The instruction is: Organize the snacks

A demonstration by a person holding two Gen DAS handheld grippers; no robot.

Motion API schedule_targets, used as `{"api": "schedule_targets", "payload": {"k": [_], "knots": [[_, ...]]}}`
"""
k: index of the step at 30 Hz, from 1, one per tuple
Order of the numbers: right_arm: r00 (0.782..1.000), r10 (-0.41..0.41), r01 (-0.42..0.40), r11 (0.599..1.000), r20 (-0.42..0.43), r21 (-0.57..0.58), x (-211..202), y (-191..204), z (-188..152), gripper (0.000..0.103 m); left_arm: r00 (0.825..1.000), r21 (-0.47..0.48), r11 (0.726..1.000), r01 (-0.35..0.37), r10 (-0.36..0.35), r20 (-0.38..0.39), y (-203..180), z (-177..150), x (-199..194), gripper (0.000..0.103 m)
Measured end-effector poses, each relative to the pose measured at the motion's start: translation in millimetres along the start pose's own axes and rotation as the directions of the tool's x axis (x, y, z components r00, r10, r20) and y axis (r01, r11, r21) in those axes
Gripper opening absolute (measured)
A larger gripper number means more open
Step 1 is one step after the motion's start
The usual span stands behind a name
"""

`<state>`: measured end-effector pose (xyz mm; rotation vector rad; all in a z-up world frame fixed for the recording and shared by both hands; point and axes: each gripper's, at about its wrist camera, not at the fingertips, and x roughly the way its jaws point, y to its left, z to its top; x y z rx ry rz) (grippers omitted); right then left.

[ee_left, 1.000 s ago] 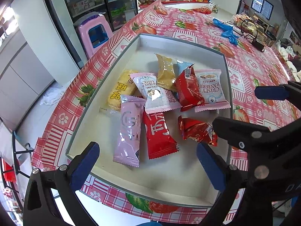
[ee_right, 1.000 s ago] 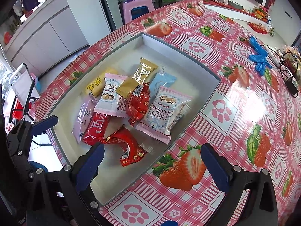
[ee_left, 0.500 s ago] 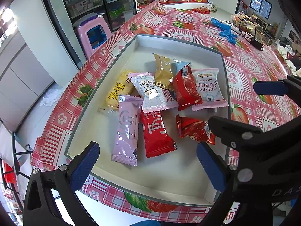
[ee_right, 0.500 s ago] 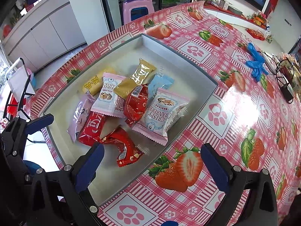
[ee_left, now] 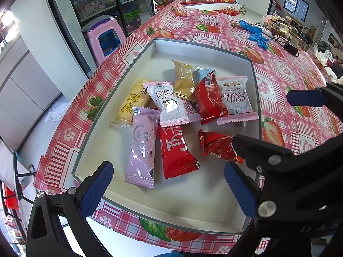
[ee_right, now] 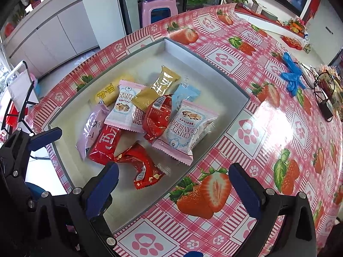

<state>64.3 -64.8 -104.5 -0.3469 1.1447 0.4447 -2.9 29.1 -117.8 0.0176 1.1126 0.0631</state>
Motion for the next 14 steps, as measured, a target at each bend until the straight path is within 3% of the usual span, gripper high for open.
{"api": "schedule_targets", "payload": {"k": [14], "knots": [[1.000,-0.009,0.009,1.000,0.001,-0.018,0.2,4.1,-0.9,0.103,0.999,0.013,1.000,0.015,-0.015,0.034,0.7,-2.6,-2.9,0.103]]}}
